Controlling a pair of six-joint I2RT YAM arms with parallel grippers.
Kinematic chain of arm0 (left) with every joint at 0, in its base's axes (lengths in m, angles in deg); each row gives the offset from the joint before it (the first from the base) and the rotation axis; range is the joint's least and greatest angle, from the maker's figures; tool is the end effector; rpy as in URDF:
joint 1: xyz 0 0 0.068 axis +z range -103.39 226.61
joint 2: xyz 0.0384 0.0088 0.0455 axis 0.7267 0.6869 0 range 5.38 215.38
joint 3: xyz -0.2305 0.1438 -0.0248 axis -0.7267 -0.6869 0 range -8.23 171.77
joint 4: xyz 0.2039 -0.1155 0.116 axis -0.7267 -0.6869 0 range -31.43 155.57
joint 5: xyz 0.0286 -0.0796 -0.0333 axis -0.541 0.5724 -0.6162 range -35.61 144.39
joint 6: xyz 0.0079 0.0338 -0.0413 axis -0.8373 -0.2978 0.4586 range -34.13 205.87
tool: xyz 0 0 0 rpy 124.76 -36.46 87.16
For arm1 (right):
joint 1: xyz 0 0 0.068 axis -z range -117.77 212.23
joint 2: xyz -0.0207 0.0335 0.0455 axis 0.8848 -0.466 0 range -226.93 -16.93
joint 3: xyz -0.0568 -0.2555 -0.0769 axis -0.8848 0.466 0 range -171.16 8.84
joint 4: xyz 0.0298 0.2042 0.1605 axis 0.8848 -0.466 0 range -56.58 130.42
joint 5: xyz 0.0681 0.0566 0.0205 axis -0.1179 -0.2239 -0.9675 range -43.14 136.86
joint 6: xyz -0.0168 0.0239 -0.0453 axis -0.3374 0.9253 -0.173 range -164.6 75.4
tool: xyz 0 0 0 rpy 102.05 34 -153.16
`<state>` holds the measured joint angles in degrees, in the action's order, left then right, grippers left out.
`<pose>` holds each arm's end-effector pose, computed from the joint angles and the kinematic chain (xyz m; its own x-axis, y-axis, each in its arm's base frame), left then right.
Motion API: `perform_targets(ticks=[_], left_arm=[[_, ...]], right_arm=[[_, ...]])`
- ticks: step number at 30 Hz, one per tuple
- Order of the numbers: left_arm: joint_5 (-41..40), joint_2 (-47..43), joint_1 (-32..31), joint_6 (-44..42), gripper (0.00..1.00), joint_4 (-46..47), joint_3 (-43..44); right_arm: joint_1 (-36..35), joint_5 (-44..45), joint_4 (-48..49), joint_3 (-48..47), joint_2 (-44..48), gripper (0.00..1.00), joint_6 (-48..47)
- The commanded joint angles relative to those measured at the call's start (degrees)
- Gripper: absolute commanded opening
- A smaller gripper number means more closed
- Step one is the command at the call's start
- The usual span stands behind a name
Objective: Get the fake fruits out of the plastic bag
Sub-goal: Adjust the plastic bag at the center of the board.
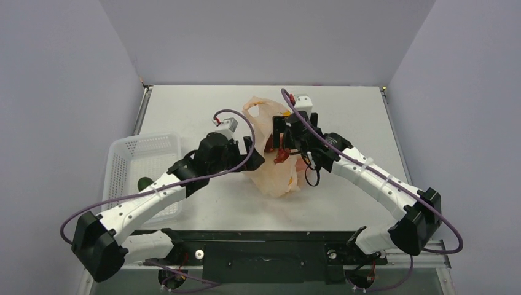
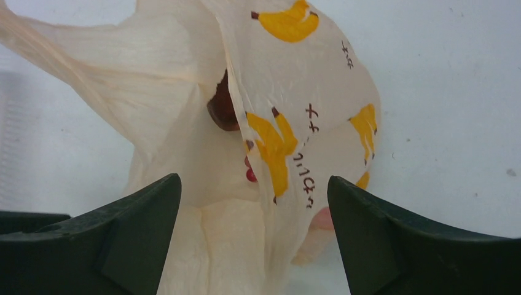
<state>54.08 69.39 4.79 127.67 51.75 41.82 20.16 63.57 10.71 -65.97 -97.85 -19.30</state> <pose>0.1891 -0.1687 0.2989 -0.7010 -0.2671 -0.6612 0.2628 0.7652 -0.5877 0.2414 0.2041 0.3445 -0.5932 0.0161 -0.8049 -0.2380 0.9516 0.1943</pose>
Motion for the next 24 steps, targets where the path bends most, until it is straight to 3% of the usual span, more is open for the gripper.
perform_targets(ticks=[1, 8, 11, 13, 17, 19, 20, 22, 24], left_arm=[[-1.26, 6.14, 0.43, -4.52, 0.93, 3.16, 7.06], [-2.29, 14.45, 1.68, -8.96, 0.93, 2.03, 13.46], [-1.4, 18.15, 2.91, -9.79, 0.9, 2.35, 16.5], [-0.84, 21.23, 4.37, -10.79, 0.83, 1.83, 18.5], [0.27, 27.33, 8.61, -12.35, 0.52, 1.16, 20.94], [0.31, 29.25, 11.07, -13.18, 0.39, 1.06, 21.3], [1.46, 29.79, 12.73, -13.79, 0.35, 1.2, 21.25], [1.93, 30.26, 14.82, -15.11, 0.26, 1.53, 21.64], [1.78, 30.36, 16.61, -16.8, 0.22, 0.55, 22.87]], right_arm=[[-3.79, 9.21, 0.05, 5.3, 5.68, 0.85, 4.06], [-5.84, 11.23, 6.12, 19.01, 11.36, 0.83, 10.32], [-6.88, 10.85, 9.75, 25.39, 12.61, 0.76, 11.51], [-7.25, 11.36, 12.21, 28.64, 12.83, 0.7, 11.49], [-8.02, 10.74, 17.04, 35.56, 15.23, 0.48, 10.58], [-8.77, 8.79, 20.99, 40.96, 18.8, 0.25, 10.38], [-9.18, 8.08, 22.32, 44.9, 20.11, 0.07, 10.56], [-9.9, 6.96, 25.26, 50.13, 24.34, 0.0, 12.42], [-10.68, 5.69, 27.66, 54.44, 27.74, 0.0, 14.83]])
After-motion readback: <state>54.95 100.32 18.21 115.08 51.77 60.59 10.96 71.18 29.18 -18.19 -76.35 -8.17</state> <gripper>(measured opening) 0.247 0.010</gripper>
